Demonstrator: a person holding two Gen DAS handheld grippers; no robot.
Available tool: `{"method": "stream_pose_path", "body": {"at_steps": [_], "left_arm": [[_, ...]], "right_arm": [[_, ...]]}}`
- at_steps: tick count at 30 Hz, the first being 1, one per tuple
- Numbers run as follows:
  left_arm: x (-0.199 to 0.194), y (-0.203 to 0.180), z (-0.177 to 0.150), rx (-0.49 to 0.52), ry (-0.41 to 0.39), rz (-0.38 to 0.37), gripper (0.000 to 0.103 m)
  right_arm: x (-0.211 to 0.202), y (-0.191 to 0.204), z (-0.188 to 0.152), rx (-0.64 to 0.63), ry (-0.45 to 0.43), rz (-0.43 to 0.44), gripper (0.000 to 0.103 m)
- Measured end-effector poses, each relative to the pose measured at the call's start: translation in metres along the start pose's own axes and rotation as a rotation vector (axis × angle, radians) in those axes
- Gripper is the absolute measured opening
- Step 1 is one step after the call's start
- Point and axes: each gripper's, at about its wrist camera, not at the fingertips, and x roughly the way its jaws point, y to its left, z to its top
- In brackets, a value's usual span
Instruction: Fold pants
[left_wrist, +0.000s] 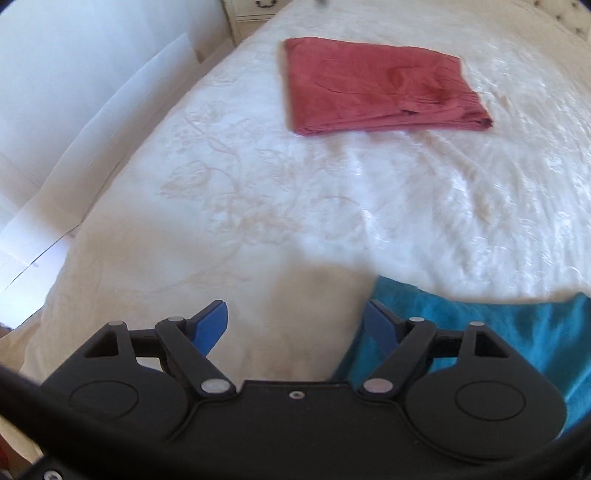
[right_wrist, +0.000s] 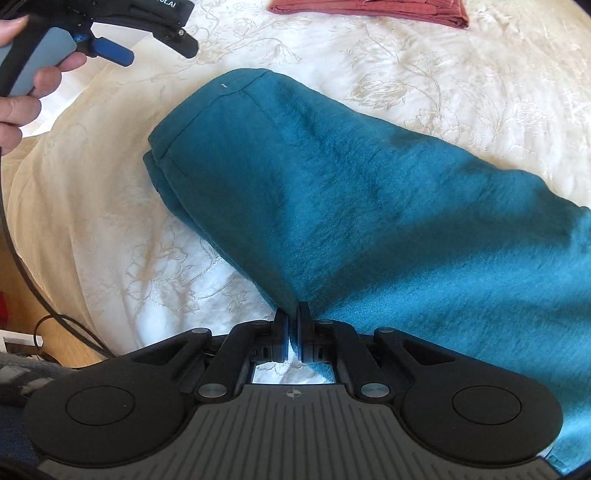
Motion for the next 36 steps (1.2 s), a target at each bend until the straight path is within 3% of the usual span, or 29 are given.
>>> {"method": "stream_pose_path", "body": {"at_steps": [5, 9, 11, 13, 15, 20, 25, 29, 32, 36], "left_arm": [[0.02, -0.049, -0.024, 0.165, 0.091, -0.1, 0.083], [0.057, -0.062, -0.053, 0.241, 0.226, 0.008, 0.085], [0.075, -0.053, -0.06, 0.212, 0.286, 0.045, 0.088], [0.08, -0.043, -0.057, 0.146, 0.304, 0.03, 0.092], [0.078, -0.041, -0.052, 0.125, 0.302, 0.038, 0.092], [0.042, -0.059, -0.044, 0.181, 0.184, 0.089, 0.088], [0.007, -0.088, -0.047, 0.243, 0.095, 0.038, 0.088], [0.006, -0.122, -0.059, 0.323, 0.118, -0.023, 0.088], [0.018, -0.138, -0.074, 0.408, 0.141, 0.008, 0.088], [0.039, -0.141, -0.086, 0.47, 0.191, 0.075, 0.088]], "right_arm": [[0.006, 0.007, 0.002, 0.024, -0.009, -0.01, 0.005], [0.004, 0.003, -0.005, 0.073, -0.025, 0.002, 0.01], [-0.005, -0.003, -0.012, 0.121, -0.049, 0.025, 0.015], [-0.017, -0.009, -0.02, 0.172, -0.076, 0.046, 0.016], [-0.031, -0.018, -0.03, 0.226, -0.104, 0.05, 0.016], [-0.067, -0.063, -0.071, 0.461, -0.195, -0.023, 0.018], [-0.092, -0.116, -0.127, 0.764, -0.278, -0.138, 0.027], [-0.093, -0.158, -0.174, 1.06, -0.323, -0.2, 0.032], [-0.088, -0.186, -0.207, 1.274, -0.373, -0.188, 0.033], [-0.085, -0.206, -0.233, 1.445, -0.464, -0.164, 0.04]]}}
